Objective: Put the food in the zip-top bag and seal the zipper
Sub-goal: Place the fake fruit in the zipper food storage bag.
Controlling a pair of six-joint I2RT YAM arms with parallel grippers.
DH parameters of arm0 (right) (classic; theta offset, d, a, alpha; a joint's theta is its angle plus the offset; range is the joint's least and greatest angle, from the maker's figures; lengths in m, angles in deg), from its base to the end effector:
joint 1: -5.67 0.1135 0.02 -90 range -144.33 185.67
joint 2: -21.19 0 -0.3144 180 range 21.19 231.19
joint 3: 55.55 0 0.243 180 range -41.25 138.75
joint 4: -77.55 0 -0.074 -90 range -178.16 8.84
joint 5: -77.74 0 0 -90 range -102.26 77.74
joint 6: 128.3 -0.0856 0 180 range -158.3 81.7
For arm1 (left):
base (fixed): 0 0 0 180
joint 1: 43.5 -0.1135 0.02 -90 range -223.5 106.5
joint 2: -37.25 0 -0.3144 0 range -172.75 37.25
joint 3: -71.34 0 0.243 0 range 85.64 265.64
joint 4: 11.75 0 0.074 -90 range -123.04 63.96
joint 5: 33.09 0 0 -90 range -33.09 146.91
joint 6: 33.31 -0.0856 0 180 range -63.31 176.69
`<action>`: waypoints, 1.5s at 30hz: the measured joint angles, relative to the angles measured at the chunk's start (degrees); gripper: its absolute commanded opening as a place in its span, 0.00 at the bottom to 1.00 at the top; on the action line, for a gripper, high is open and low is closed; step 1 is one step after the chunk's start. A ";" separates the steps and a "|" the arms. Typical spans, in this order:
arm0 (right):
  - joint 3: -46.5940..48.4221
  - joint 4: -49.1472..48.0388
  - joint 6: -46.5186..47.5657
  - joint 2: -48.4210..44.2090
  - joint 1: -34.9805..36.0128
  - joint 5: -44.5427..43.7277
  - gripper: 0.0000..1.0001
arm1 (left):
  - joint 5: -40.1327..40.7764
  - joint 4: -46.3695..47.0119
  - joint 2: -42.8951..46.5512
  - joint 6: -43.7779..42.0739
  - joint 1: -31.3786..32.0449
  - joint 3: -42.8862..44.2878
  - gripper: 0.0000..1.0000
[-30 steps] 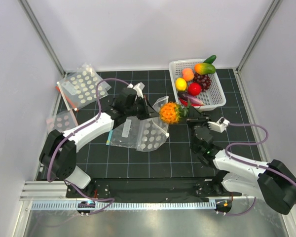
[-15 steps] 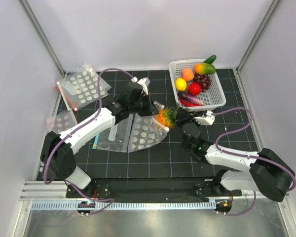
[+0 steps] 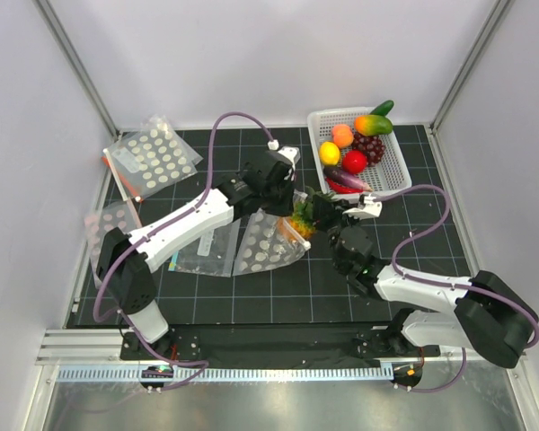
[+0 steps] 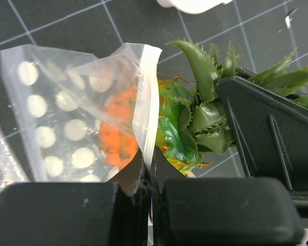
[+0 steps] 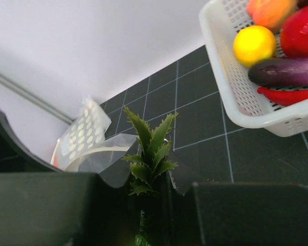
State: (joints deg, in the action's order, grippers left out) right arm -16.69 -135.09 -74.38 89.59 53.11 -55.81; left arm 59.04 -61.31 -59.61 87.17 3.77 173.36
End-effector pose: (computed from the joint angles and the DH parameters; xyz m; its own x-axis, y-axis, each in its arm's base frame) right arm 0.2136 0.1454 0.2934 -0.0108 0.6193 -0.7851 -0.0769 0.7823 0.6182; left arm 0.2830 -0.3016 0.3359 -0.7723 0.0891 -0.6289 0.3763 0.8619 -0.3400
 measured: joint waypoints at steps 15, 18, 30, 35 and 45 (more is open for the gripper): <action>-4.17 -6.99 18.82 -4.52 -0.70 27.76 0.01 | 0.22 -4.74 1.73 -5.53 0.63 0.33 0.01; -5.25 -10.21 21.00 -4.55 -0.74 31.89 0.01 | -0.79 -5.16 2.67 -6.12 0.57 0.33 0.00; -8.20 -17.29 23.50 -9.70 -1.14 47.43 0.01 | -9.75 0.20 7.41 -7.23 -0.20 -2.47 0.01; -9.84 -22.51 22.75 -10.10 -4.33 52.85 0.01 | -16.06 3.69 8.66 -6.93 -0.83 -3.48 0.01; -12.50 -28.76 16.24 -7.98 -10.12 55.95 0.01 | -24.48 12.66 11.13 -3.10 -2.54 -9.44 0.01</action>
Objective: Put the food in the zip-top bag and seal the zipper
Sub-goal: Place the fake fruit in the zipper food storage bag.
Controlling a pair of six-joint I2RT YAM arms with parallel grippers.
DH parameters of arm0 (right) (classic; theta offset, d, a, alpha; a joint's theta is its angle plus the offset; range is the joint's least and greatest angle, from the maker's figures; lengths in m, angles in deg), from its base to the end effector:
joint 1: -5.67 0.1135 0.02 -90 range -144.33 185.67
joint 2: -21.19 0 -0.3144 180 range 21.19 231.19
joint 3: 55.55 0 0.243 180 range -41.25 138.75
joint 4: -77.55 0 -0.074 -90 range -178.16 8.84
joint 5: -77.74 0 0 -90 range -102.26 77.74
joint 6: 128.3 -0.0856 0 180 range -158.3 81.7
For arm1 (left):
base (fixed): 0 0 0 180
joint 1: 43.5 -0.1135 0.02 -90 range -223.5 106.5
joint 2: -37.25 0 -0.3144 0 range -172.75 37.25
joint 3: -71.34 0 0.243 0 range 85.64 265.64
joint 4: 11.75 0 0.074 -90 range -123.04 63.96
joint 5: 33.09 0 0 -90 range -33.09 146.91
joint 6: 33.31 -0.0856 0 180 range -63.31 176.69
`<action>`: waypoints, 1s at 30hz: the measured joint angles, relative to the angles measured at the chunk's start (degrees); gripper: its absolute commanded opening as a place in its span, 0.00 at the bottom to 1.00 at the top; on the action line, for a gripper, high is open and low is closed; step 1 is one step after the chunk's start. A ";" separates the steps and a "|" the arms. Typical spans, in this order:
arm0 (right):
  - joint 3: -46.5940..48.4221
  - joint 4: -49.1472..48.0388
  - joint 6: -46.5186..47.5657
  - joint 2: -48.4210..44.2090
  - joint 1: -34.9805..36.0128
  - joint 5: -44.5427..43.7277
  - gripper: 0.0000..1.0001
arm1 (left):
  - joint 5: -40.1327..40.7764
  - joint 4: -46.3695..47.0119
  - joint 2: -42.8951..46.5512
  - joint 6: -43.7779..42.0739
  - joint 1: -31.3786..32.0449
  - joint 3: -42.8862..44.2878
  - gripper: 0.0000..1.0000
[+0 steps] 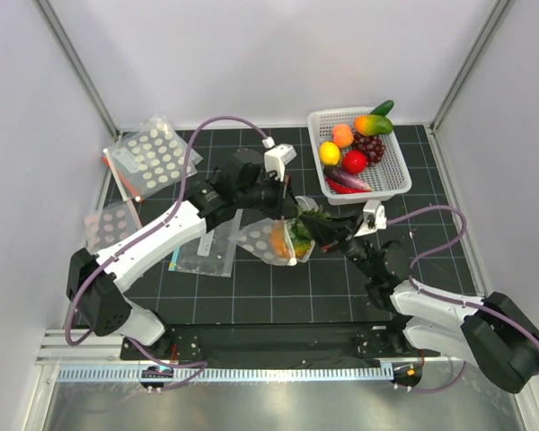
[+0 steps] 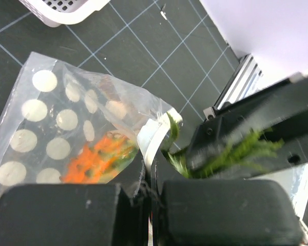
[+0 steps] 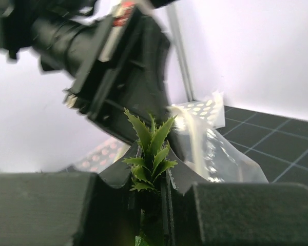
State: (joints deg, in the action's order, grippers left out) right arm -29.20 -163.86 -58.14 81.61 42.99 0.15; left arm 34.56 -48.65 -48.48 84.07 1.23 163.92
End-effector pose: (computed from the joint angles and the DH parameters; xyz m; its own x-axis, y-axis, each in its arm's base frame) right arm 0.1527 0.1396 0.3232 0.0911 0.4862 -0.8691 -0.8237 0.5272 0.2086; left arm 0.2403 -0.2838 0.3793 -0.7228 0.1173 -0.6811 0.6220 0.5398 -0.5672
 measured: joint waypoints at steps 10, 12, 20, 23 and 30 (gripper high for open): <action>-0.50 6.49 -13.14 -2.54 0.79 -27.58 0.01 | 1.09 7.78 2.67 5.49 0.61 -4.11 0.00; 2.03 13.22 -14.93 -4.90 2.12 -33.64 0.01 | 0.96 9.68 2.67 7.06 0.63 -4.85 0.00; 4.50 20.39 -16.06 -5.01 5.22 -42.75 0.01 | 0.70 14.47 2.67 11.72 0.61 -7.10 0.00; 4.48 16.98 -11.19 -2.19 6.69 -39.32 0.01 | 0.37 15.37 2.67 13.22 -0.42 -8.07 0.00; 2.69 5.79 -2.34 8.92 7.63 -25.55 0.01 | -4.33 17.73 3.06 18.78 -8.44 -11.80 0.00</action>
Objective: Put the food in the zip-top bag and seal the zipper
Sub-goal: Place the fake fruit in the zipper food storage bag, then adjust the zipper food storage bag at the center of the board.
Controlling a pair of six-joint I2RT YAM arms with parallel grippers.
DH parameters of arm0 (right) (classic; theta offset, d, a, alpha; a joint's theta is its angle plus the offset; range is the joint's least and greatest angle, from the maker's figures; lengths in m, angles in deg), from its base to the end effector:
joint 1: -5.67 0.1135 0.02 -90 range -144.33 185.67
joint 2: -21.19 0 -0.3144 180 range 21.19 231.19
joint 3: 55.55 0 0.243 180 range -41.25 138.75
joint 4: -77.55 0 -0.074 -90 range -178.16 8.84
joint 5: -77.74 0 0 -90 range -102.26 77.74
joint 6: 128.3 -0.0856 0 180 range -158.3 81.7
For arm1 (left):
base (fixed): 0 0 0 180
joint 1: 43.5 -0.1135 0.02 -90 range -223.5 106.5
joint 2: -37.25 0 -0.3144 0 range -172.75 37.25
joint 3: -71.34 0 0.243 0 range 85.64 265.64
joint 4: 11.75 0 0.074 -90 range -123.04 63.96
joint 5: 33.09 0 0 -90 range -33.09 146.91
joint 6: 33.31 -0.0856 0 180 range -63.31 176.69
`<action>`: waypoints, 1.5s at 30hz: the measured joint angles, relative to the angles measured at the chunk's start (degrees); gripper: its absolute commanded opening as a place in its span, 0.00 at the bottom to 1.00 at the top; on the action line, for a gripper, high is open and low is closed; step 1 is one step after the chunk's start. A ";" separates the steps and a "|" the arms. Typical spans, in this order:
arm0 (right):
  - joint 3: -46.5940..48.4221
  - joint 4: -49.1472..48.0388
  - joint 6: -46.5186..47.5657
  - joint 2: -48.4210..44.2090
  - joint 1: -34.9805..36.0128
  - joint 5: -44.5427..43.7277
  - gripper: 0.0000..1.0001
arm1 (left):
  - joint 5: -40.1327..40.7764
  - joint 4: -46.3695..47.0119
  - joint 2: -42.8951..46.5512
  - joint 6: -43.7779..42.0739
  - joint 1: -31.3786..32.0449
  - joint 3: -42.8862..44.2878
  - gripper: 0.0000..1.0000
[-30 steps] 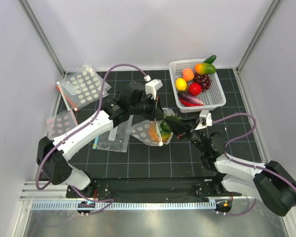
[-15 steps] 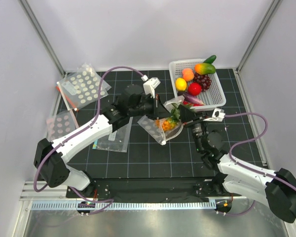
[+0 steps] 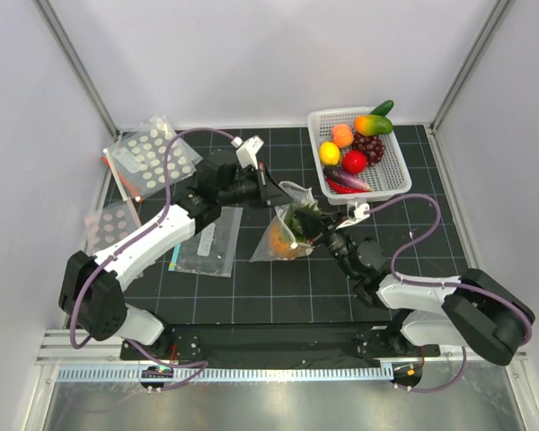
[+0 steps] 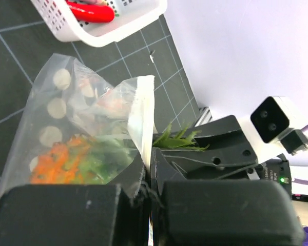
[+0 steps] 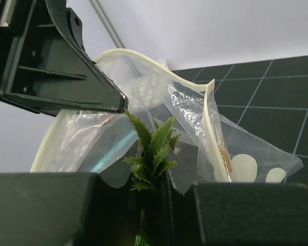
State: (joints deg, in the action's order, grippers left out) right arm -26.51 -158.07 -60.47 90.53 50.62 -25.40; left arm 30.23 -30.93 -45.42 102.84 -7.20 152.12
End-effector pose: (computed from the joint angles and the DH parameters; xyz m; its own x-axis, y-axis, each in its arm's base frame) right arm 0.1880 0.1601 0.2921 -0.0279 0.4914 -0.8705 -0.5640 0.7113 0.4196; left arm 0.2699 -0.2460 0.3632 -0.8257 -0.1930 -0.5300 0.3914 0.4805 -0.7848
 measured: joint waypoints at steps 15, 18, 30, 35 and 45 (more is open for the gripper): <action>5.75 8.02 -1.92 -2.84 2.16 -2.54 0.65 | 0.79 2.12 2.54 0.79 0.00 -1.36 0.00; 8.83 18.51 -2.27 -7.69 2.56 -4.92 0.65 | 4.46 -0.22 3.87 -0.66 0.02 -1.36 0.00; 27.96 55.04 -3.32 -10.21 2.73 -13.75 0.59 | 13.68 -7.67 4.52 -4.76 0.07 -1.16 0.00; 32.13 64.06 -3.58 -4.20 2.73 -13.90 0.51 | 17.29 -10.05 4.52 -6.01 0.07 -0.94 0.00; 32.72 69.09 -8.44 2.19 2.73 -13.22 0.50 | 26.38 -14.03 8.11 -6.99 0.09 -0.92 0.01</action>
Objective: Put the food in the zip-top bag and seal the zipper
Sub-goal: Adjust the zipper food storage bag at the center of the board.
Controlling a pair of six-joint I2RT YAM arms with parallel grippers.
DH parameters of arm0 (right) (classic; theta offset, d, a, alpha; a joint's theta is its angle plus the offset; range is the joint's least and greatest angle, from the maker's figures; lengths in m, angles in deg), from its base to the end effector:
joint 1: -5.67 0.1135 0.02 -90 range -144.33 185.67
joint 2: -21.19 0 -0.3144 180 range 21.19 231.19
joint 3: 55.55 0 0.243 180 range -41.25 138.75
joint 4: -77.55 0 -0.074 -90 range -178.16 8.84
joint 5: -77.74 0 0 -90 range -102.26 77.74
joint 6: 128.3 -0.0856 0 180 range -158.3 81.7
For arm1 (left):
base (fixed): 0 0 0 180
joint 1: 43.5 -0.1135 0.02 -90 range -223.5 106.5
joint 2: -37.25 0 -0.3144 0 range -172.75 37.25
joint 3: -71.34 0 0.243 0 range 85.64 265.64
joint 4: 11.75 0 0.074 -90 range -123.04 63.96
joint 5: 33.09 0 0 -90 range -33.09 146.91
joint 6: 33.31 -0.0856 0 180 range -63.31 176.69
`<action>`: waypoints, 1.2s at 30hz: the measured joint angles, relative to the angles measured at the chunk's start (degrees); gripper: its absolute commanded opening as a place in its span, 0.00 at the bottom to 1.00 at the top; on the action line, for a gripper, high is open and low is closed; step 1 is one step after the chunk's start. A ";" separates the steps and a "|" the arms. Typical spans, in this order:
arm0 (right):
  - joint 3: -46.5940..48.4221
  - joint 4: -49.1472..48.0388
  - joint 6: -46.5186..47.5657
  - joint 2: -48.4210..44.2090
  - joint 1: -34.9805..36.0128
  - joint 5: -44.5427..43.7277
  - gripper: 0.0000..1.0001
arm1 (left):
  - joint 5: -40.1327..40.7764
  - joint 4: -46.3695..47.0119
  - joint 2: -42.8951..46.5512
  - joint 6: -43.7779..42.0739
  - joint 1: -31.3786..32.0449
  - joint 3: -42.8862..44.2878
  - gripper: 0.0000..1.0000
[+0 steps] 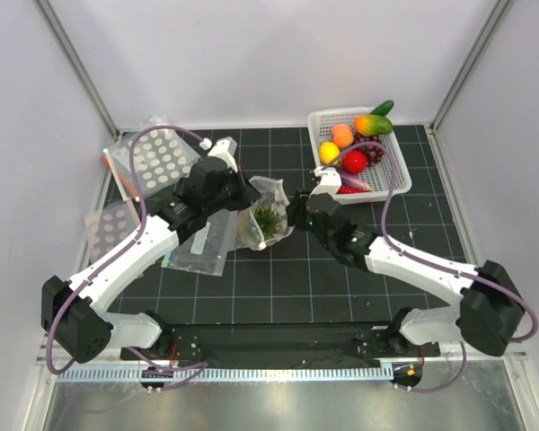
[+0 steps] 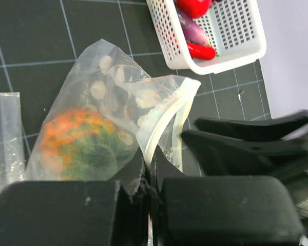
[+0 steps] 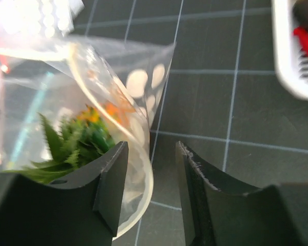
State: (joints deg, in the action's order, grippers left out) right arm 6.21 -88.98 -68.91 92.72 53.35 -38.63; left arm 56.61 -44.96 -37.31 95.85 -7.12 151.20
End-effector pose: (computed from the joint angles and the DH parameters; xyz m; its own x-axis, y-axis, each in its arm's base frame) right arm 0.2290 0.1950 0.3110 -0.4260 0.2097 -0.8801 -0.1984 0.9274 0.3170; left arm 0.2568 -0.1897 0.3643 -0.6691 -0.2914 -0.6836 0.2248 0.7975 -0.5599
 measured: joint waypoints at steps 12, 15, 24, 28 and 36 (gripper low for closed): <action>2.64 3.10 -6.67 11.04 0.09 7.54 0.04 | 3.19 -1.53 0.85 -0.63 0.00 0.00 0.01; 4.28 5.49 -6.14 10.36 0.11 6.97 0.05 | 4.52 -2.51 0.85 -0.66 0.00 0.11 0.00; 16.92 19.98 1.51 8.63 0.15 -0.31 0.16 | 6.88 -4.59 0.26 -0.85 0.04 2.16 0.00; 16.96 23.17 3.63 6.69 0.15 -3.39 0.23 | 6.95 -5.22 0.22 -0.87 0.31 2.16 0.00; 16.96 25.55 5.20 5.95 0.15 -5.64 0.09 | 6.95 -5.49 -0.17 -0.87 0.42 2.16 0.00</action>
State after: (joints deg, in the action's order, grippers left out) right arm 23.17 -63.42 -63.71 98.66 53.50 -44.27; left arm 63.56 -50.45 -37.49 94.97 -6.70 153.36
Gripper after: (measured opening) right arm 0.027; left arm 0.012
